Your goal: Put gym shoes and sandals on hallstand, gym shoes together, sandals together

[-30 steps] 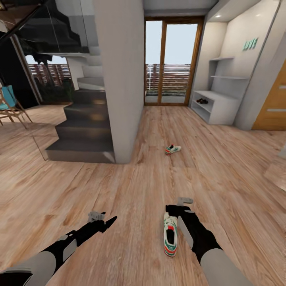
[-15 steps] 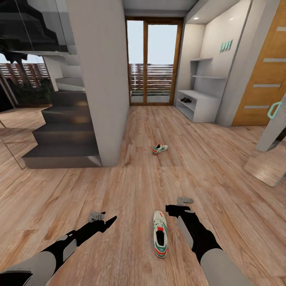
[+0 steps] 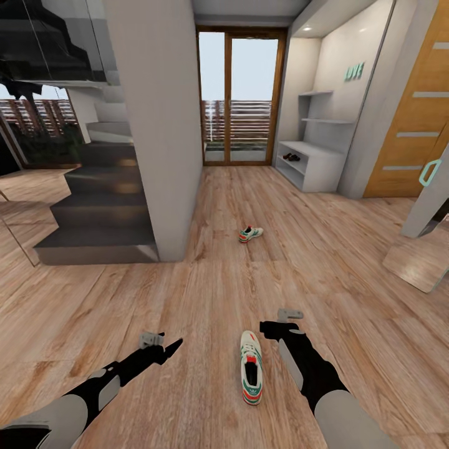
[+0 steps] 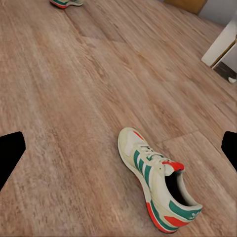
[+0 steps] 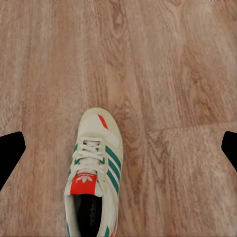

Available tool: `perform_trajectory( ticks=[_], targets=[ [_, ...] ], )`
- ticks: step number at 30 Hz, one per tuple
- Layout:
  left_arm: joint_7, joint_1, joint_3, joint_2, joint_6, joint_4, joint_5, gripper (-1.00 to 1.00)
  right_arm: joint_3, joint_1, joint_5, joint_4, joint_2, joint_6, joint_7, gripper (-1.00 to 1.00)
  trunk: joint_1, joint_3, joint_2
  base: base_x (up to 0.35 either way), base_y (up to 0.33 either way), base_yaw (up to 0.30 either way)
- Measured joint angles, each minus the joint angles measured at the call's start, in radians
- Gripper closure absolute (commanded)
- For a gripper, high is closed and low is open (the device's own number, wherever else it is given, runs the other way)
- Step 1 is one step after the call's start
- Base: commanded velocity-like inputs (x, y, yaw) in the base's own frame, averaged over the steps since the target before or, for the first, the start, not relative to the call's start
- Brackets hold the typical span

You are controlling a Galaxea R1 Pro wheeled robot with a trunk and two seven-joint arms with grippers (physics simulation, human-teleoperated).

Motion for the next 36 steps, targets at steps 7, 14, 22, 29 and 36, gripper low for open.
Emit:
perform_trajectory(
  ticks=[7, 14, 22, 29, 36],
  targets=[
    [0.189, -0.002, 0.001, -0.001, 0.005, -0.02, -0.003, -1.0, 0.004, 0.0, 0.0, -0.001, 0.0, 0.0, 0.0, -1.0, 0.0, 0.0, 0.0, 0.0, 0.0, 0.0],
    [0.33, -0.01, -0.001, -0.003, 0.231, -0.234, -0.002, -1.0, 0.005, 0.0, 0.001, 0.002, 0.0, 0.0, 0.001, -1.0, 0.0, 0.0, 0.0, 0.0, 0.0, 0.0],
    [0.748, -0.011, -0.01, -0.13, 0.377, -0.449, -0.045, -1.0, 0.003, 0.0, -0.007, 0.004, 0.001, 0.0, 0.0, -1.0, 0.0, 0.0, 0.0, 0.0, 0.0, 0.0],
    [0.809, -0.011, -0.012, -0.179, 0.379, -0.454, -0.132, -1.0, 0.002, 0.0, -0.009, 0.006, 0.001, 0.0, 0.0, -1.0, 0.0, 0.0, 0.0, 0.0, 0.0, 0.0],
    [0.815, -0.011, -0.012, -0.187, 0.38, -0.454, -0.164, -1.0, 0.0, 0.0, -0.01, 0.005, 0.001, 0.0, 0.0, -1.0, 0.0, 0.0, 0.0, 0.0, 0.0, 0.0]
  ],
)
